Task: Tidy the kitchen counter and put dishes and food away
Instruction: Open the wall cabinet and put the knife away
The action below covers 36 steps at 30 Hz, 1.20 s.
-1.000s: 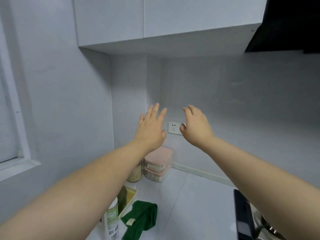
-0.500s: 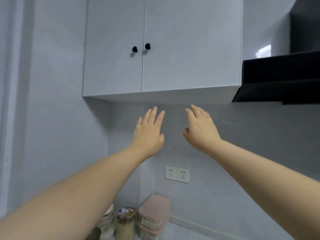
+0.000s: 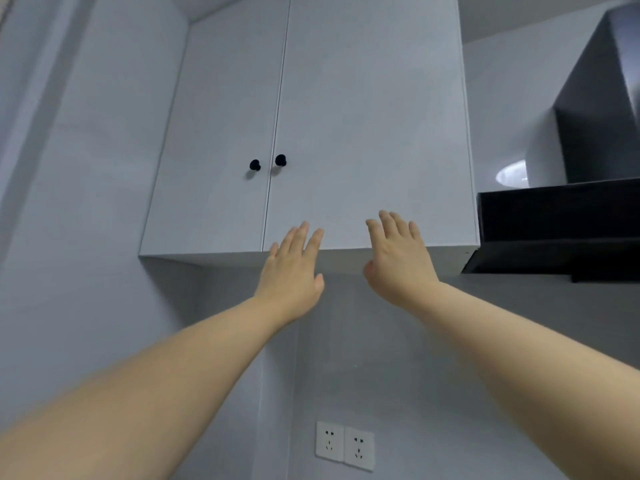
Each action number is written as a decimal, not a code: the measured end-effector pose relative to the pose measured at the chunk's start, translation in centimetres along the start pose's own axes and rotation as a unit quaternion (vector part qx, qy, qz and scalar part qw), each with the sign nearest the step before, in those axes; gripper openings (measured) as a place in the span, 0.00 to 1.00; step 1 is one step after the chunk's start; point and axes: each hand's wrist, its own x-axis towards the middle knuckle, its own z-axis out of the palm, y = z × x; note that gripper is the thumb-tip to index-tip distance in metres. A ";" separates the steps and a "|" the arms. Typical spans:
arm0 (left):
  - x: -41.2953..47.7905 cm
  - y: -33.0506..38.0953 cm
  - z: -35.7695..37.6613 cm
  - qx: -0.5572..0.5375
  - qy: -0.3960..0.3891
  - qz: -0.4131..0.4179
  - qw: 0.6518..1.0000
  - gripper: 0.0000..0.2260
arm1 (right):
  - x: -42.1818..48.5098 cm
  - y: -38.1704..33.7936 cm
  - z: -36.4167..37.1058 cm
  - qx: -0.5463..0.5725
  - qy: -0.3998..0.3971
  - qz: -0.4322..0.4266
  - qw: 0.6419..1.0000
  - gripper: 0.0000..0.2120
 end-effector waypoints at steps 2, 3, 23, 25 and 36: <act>0.8 0.2 0.1 0.002 -0.010 0.004 1.000 0.32 | 0.7 0.3 0.1 -0.016 -0.006 -0.007 1.000 0.30; 1.1 0.2 0.4 0.001 -0.017 0.001 1.000 0.32 | 1.1 0.4 0.3 -0.024 -0.006 -0.011 1.000 0.30; 11.3 -8.6 5.4 -0.084 -0.043 -0.082 0.992 0.29 | 14.1 -0.8 5.4 -0.006 0.072 -0.113 0.991 0.30; 11.2 -9.8 5.8 -0.033 -0.043 -0.064 0.997 0.31 | 15.6 -2.0 5.3 0.032 0.069 -0.108 0.991 0.31; 10.8 -13.2 6.3 -0.057 -0.032 -0.004 0.998 0.32 | 22.5 -7.8 3.1 0.219 -0.013 -0.040 0.975 0.35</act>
